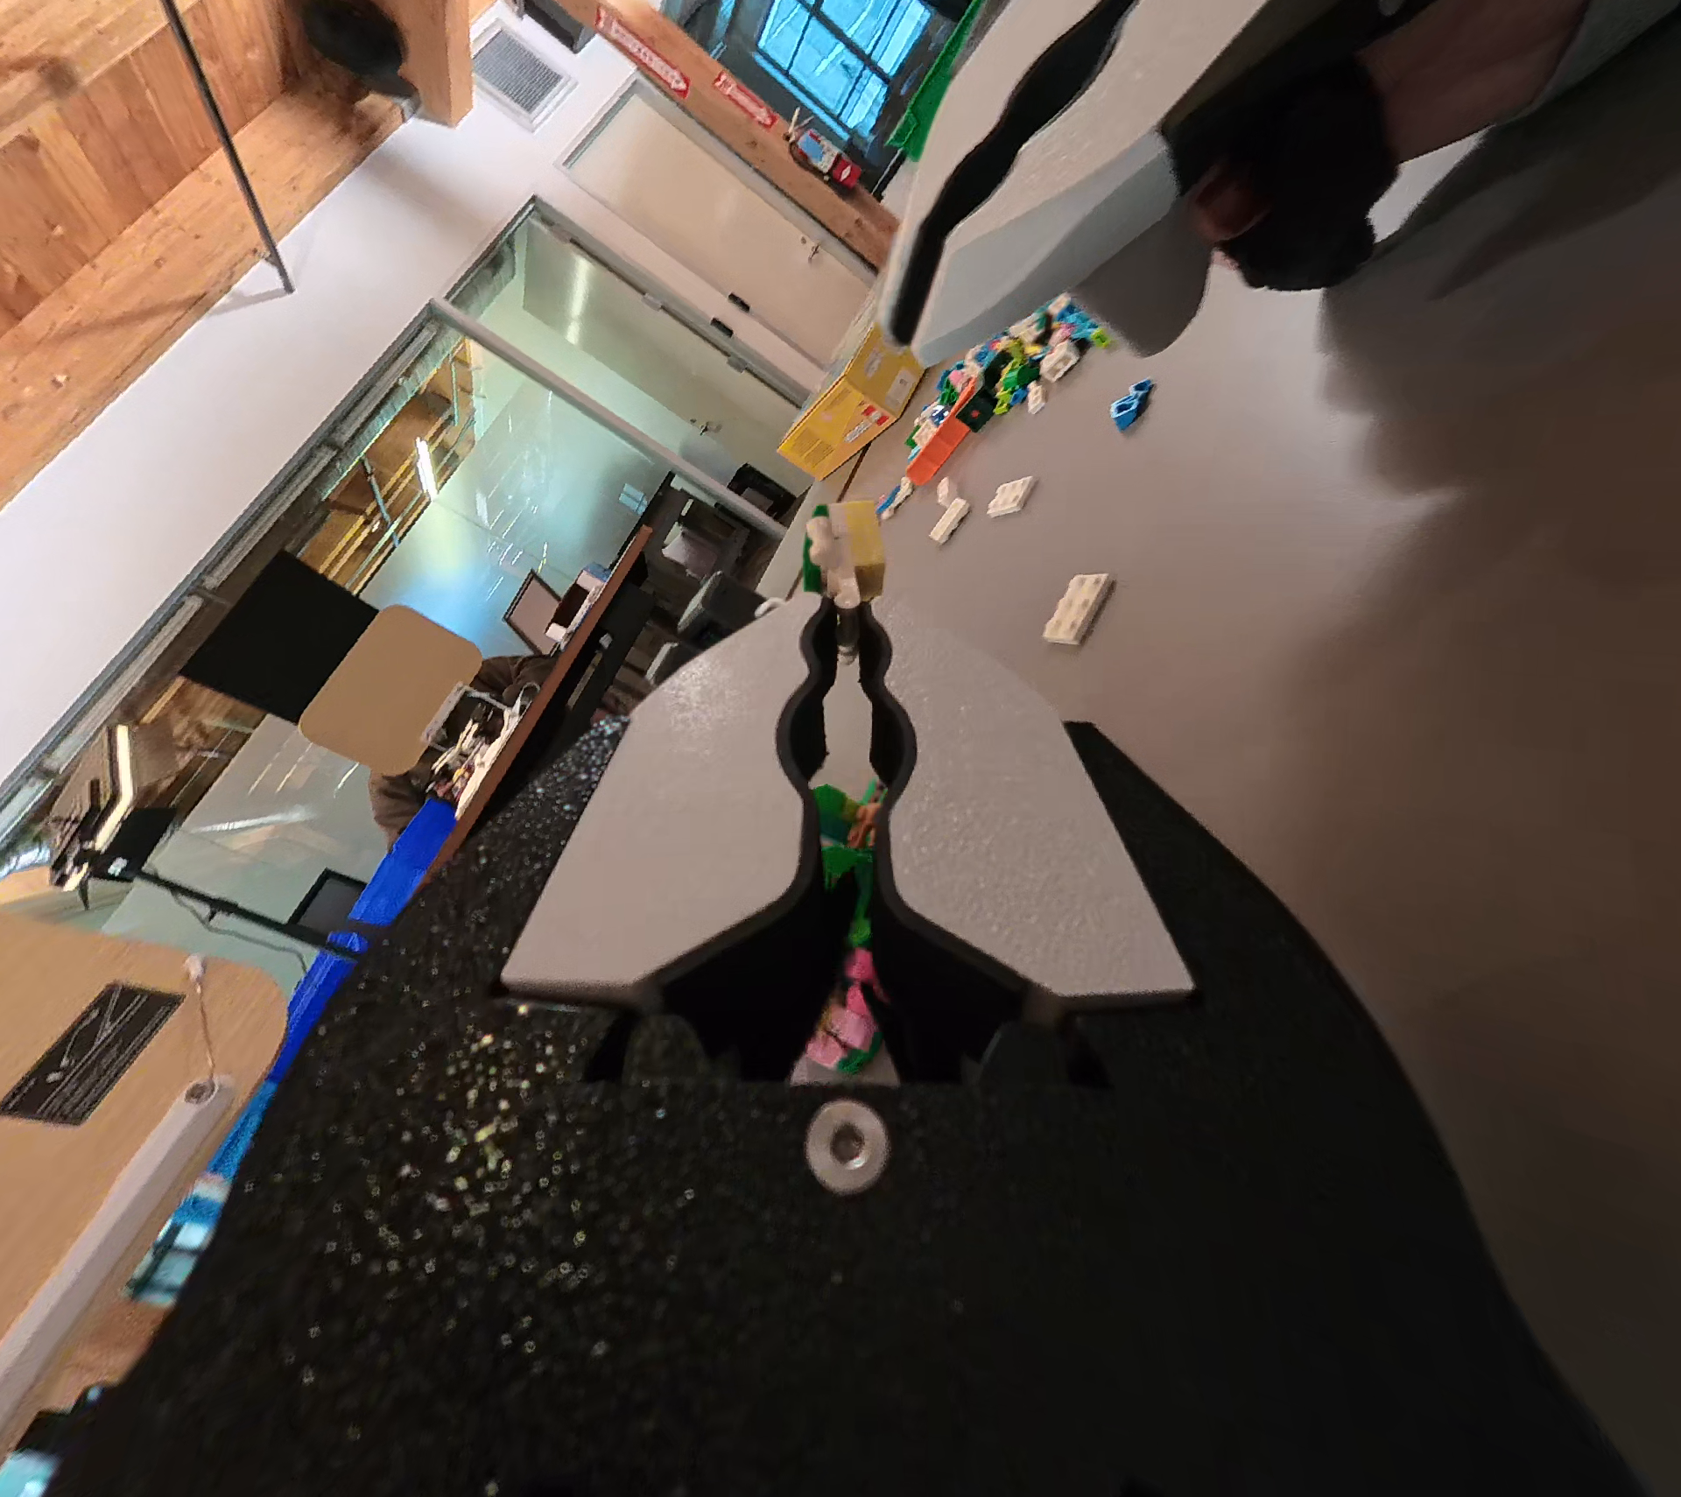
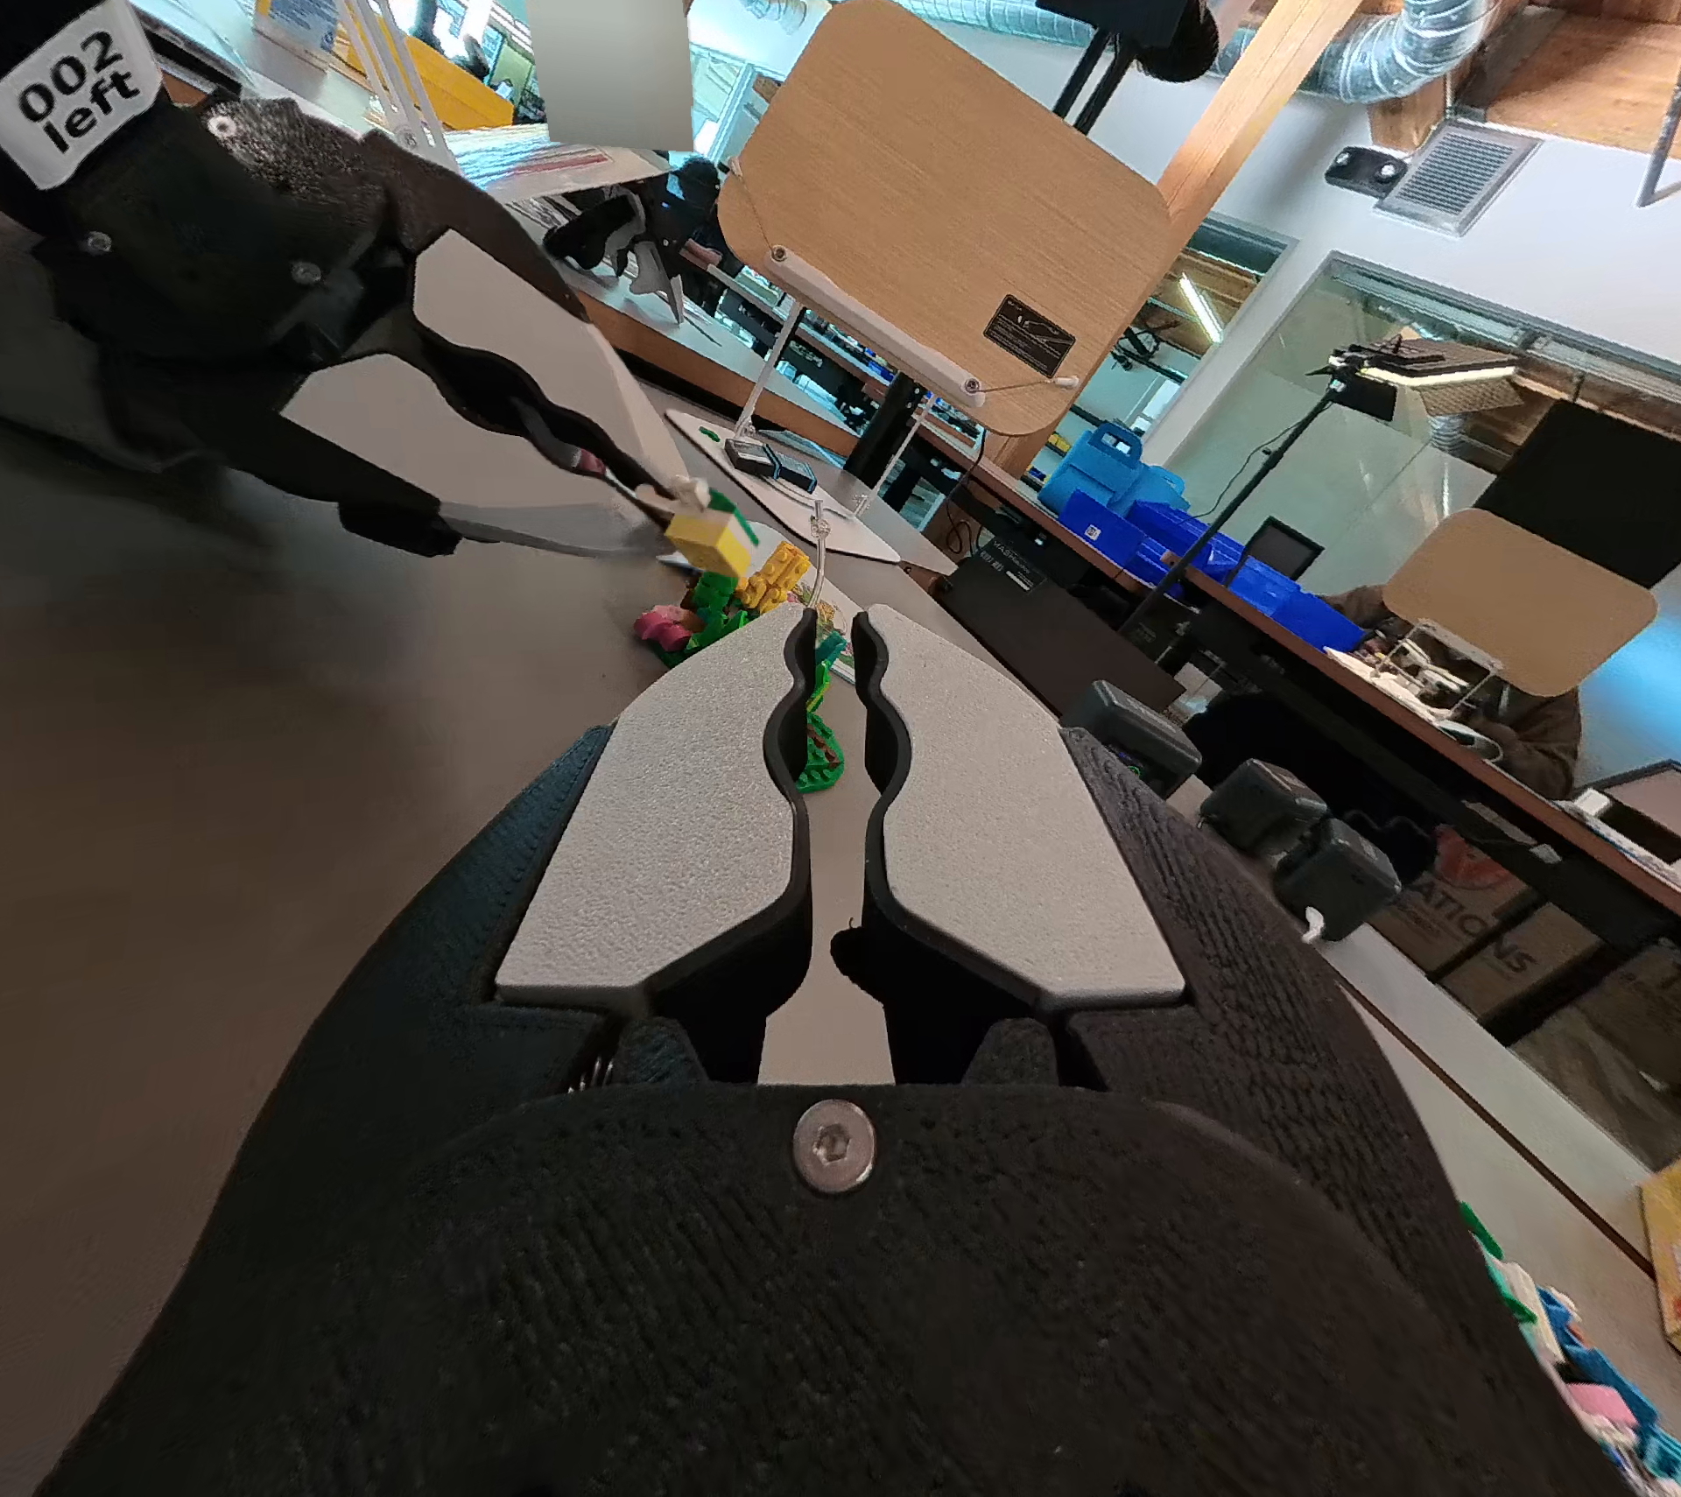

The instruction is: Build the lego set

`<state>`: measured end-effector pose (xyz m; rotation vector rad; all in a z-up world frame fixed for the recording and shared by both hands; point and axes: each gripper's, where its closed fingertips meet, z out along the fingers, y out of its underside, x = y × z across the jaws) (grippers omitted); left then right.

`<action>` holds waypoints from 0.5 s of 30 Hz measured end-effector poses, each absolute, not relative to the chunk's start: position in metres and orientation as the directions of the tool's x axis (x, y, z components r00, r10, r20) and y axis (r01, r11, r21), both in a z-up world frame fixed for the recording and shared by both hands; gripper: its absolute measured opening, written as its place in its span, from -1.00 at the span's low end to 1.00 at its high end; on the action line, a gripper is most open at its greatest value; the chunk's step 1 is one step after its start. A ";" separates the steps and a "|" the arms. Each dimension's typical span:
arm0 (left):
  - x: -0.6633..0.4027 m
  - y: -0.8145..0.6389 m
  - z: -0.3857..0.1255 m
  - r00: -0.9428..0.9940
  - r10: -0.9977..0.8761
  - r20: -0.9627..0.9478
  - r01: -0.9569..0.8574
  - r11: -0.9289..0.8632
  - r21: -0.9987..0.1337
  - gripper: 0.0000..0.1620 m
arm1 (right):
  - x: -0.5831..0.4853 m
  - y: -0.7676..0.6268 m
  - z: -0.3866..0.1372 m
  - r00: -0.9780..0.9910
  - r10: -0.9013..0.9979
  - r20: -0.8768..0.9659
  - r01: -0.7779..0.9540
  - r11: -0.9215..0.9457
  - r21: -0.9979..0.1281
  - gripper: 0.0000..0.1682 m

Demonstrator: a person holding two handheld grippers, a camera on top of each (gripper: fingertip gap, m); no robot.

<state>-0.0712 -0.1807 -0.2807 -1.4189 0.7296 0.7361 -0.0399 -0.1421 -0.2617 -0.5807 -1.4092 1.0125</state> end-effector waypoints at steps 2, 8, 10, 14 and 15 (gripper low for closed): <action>-0.077 -0.180 -0.280 0.606 0.027 -0.795 -0.795 0.000 -0.606 -0.95 | -0.040 -0.144 -0.262 -0.158 0.850 0.503 -0.225 0.465 -0.856 -0.91; -0.077 -0.180 -0.279 0.605 0.027 -0.796 -0.796 0.007 -0.605 -0.95 | -0.052 -0.161 -0.268 -0.412 0.841 0.351 -0.104 0.339 -0.935 -0.76; -0.075 -0.181 -0.279 0.596 0.027 -0.803 -0.803 0.011 -0.596 -0.95 | -0.056 -0.166 -0.266 -0.483 0.810 0.334 -0.080 0.339 -0.938 -0.72; -0.077 -0.181 -0.278 0.586 0.035 -0.809 -0.810 0.009 -0.586 -0.95 | -0.063 -0.174 -0.256 -0.627 0.735 0.260 -0.029 0.312 -0.950 -0.66; -0.078 -0.181 -0.278 0.581 0.037 -0.813 -0.814 0.010 -0.581 -0.95 | -0.064 -0.177 -0.256 -0.673 0.709 0.208 0.015 0.295 -0.955 -0.64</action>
